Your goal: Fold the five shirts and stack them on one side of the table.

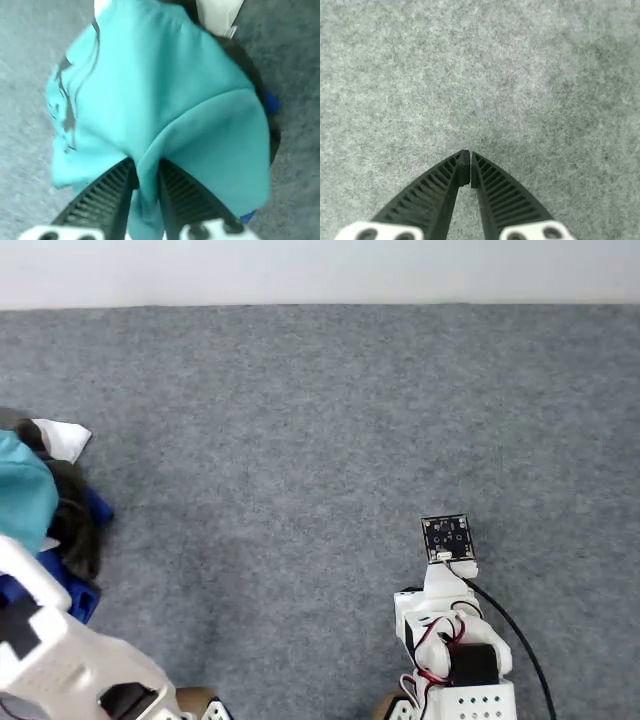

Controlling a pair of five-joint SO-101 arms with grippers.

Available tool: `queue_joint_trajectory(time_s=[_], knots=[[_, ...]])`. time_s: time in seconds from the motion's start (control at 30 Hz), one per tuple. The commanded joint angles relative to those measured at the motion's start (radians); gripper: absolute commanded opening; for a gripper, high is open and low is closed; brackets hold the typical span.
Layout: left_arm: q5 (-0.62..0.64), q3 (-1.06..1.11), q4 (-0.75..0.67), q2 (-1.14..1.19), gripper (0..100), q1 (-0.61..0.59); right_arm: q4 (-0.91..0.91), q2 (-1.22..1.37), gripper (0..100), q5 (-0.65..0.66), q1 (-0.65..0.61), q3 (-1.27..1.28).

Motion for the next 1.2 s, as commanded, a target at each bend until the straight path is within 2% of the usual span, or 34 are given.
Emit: queue_joint_trajectory(time_s=[0.0,0.07,0.2,0.37,0.57,0.83,1.17], knots=[[-0.003,-0.047,0.009,-0.176,1,0.064,0.008,-0.010,1.0,0.009,0.010,0.014],[0.000,-0.045,0.005,-0.244,1,0.100,0.008,-0.010,1.0,0.009,0.010,0.014],[0.097,-0.047,-0.046,-0.356,1,0.176,0.008,-0.010,1.0,0.009,0.010,0.014],[0.262,-0.047,-0.189,-0.463,1,0.282,0.008,-0.010,1.0,0.009,0.010,0.014],[0.411,-0.041,-0.379,-0.489,1,0.473,0.008,-0.010,1.0,0.009,0.010,0.014],[0.434,-0.027,-0.586,-0.480,1,0.661,0.008,-0.010,1.0,0.009,0.010,0.014],[0.436,-0.012,-0.724,-0.394,1,1.033,0.008,-0.010,1.0,0.009,0.010,0.014]])
